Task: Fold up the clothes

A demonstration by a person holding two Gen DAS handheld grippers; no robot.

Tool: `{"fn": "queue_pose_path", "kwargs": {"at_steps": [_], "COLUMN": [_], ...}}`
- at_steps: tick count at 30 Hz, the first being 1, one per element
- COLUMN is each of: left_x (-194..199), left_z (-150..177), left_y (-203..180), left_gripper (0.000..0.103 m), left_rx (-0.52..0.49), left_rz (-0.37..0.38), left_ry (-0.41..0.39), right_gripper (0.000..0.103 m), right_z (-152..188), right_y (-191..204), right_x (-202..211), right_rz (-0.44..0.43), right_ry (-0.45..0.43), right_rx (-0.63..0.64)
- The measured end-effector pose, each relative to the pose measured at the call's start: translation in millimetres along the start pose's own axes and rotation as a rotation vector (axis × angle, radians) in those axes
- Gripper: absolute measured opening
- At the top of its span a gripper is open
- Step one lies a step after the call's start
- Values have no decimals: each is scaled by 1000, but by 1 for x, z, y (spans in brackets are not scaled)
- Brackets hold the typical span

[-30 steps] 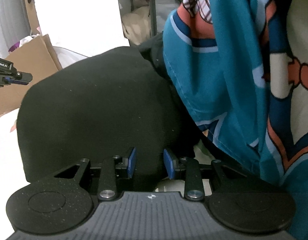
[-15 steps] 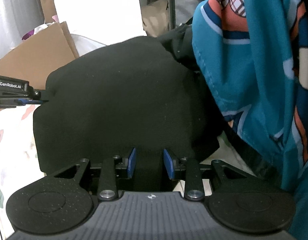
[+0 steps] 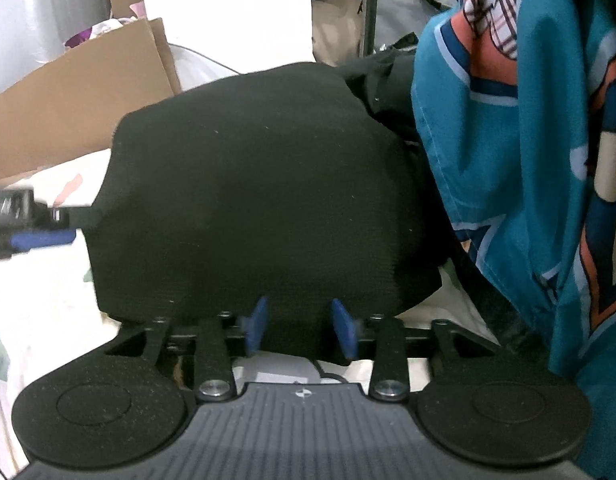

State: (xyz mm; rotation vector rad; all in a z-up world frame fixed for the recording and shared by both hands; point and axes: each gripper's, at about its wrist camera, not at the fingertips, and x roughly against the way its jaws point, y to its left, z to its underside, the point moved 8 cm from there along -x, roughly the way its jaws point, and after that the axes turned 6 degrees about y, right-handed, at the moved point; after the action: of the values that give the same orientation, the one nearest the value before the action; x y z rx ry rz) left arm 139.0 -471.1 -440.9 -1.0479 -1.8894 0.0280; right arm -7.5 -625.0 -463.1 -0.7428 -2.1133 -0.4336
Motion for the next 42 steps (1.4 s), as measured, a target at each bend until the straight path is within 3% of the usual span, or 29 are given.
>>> {"fn": "queue_pose_path", "kwargs": {"at_steps": [3,6,12,18,22,29,35,42], "left_x": [10,19,31,36,32,43,74,132], "left_z": [16,32,55,63,67,72,57,20], "left_y": [-11,-23,-36,-41,-43,-35,-22,-14], "left_gripper": [77,86,90,92,93,94,97,98], "left_rx": [-26,-70,-88,-127,-80,-98,-134,-161], "left_rz": [13,18,41,56,68,27,-21,-75], "left_ry": [18,29,72,77,79,95,88,70], "right_gripper": [57,71,85,87,87,89,91,95], "right_z": [3,6,15,28,32,30,26,-5], "right_y": [7,14,13,3,3,6,29,64], "right_x": [10,22,43,54,58,66,78,107], "right_rz": [-4,-8,17,40,54,1,-76,-164], "right_ry": [-6,-12,3,36,38,29,8,24], "right_rx": [20,41,70,69,73,40,-1,-3]}}
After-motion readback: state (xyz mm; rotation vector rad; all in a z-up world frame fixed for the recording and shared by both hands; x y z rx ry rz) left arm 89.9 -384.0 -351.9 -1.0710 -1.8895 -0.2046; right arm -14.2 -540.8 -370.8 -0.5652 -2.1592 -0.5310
